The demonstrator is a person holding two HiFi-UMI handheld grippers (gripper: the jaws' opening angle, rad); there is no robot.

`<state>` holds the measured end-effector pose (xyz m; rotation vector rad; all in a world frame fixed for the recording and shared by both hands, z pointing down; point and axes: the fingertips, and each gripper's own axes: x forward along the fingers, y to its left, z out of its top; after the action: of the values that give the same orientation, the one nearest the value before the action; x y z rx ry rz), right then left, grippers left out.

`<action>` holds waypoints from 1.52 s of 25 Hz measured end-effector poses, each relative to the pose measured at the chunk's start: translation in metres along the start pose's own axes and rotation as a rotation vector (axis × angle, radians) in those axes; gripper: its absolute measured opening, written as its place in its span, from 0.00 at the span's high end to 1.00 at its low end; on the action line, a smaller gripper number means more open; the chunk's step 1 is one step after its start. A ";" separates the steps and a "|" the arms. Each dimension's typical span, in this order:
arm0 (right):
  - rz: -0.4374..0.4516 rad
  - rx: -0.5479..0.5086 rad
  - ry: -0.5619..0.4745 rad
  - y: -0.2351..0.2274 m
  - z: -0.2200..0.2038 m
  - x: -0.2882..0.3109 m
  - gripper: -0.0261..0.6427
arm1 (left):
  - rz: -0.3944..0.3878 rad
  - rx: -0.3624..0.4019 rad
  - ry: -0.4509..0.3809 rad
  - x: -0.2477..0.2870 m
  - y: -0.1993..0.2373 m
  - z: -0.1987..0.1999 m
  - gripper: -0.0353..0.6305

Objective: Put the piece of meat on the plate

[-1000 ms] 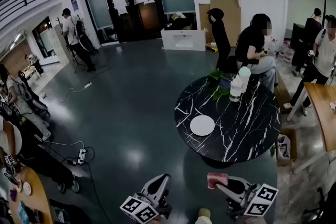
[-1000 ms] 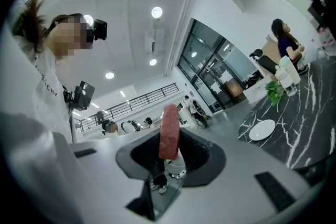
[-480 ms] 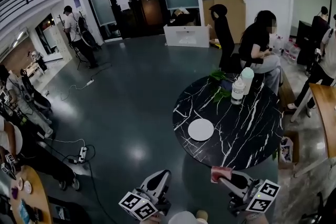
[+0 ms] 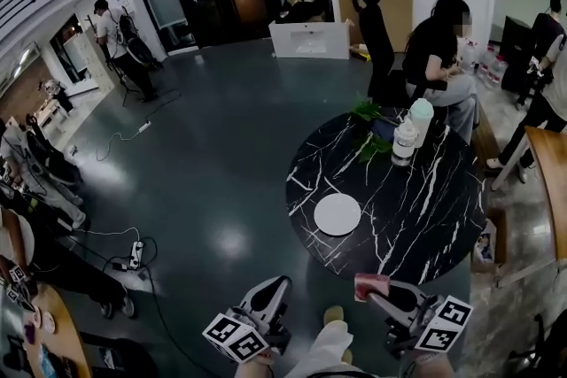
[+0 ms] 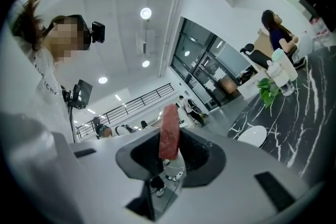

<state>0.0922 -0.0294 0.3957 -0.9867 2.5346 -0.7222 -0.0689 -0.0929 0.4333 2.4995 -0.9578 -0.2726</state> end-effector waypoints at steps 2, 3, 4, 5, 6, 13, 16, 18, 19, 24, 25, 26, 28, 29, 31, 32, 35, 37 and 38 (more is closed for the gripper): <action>-0.017 -0.007 0.010 -0.013 0.007 0.006 0.82 | -0.005 -0.032 0.014 0.019 0.011 -0.004 0.93; -0.026 -0.009 0.013 -0.020 0.011 0.009 0.82 | -0.008 -0.045 0.020 0.028 0.018 -0.006 0.93; -0.038 -0.009 0.017 -0.030 0.014 0.013 0.82 | -0.012 -0.054 0.023 0.037 0.025 -0.007 0.93; -0.052 -0.009 0.022 -0.040 0.018 0.018 0.82 | -0.018 -0.058 0.024 0.046 0.032 -0.007 0.93; -0.067 -0.008 0.029 -0.050 0.022 0.024 0.82 | -0.026 -0.063 0.024 0.055 0.038 -0.007 0.93; -0.092 0.019 0.074 -0.095 0.030 0.074 0.82 | -0.007 -0.101 0.038 0.094 0.092 -0.002 0.93; -0.108 0.028 0.113 -0.112 0.024 0.090 0.82 | 0.011 -0.117 0.046 0.105 0.112 -0.002 0.93; -0.114 0.027 0.132 -0.121 0.022 0.099 0.82 | 0.014 -0.126 0.058 0.112 0.123 -0.003 0.93; -0.114 0.018 0.140 -0.124 0.022 0.103 0.82 | 0.014 -0.129 0.067 0.116 0.127 -0.003 0.93; -0.176 0.009 0.177 -0.157 0.019 0.116 0.82 | 0.006 -0.119 0.120 0.138 0.141 -0.011 0.93; -0.203 0.037 0.190 -0.166 0.014 0.116 0.82 | 0.008 -0.125 0.123 0.141 0.142 -0.013 0.93; -0.229 0.069 0.203 -0.177 0.009 0.116 0.82 | 0.007 -0.131 0.127 0.145 0.143 -0.017 0.93; -0.268 0.123 0.239 -0.197 -0.003 0.118 0.82 | 0.006 -0.141 0.143 0.152 0.144 -0.027 0.93; -0.283 0.135 0.264 -0.207 -0.009 0.120 0.82 | 0.010 -0.146 0.151 0.154 0.147 -0.033 0.93; -0.311 0.132 0.331 -0.226 -0.024 0.127 0.82 | 0.041 -0.160 0.154 0.157 0.156 -0.042 0.93; -0.325 0.121 0.370 -0.235 -0.033 0.131 0.82 | 0.067 -0.172 0.148 0.156 0.162 -0.044 0.93; -0.361 0.054 0.490 -0.260 -0.055 0.143 0.82 | 0.131 -0.201 0.134 0.155 0.175 -0.050 0.93; -0.364 0.021 0.545 -0.273 -0.066 0.152 0.82 | 0.154 -0.210 0.135 0.154 0.180 -0.056 0.93; -0.359 0.017 0.567 -0.278 -0.073 0.156 0.82 | 0.167 -0.215 0.132 0.153 0.183 -0.058 0.93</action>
<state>0.0959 -0.2898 0.5939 -1.4168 2.8281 -1.2798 -0.0429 -0.2969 0.5677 2.1999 -1.0183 -0.1468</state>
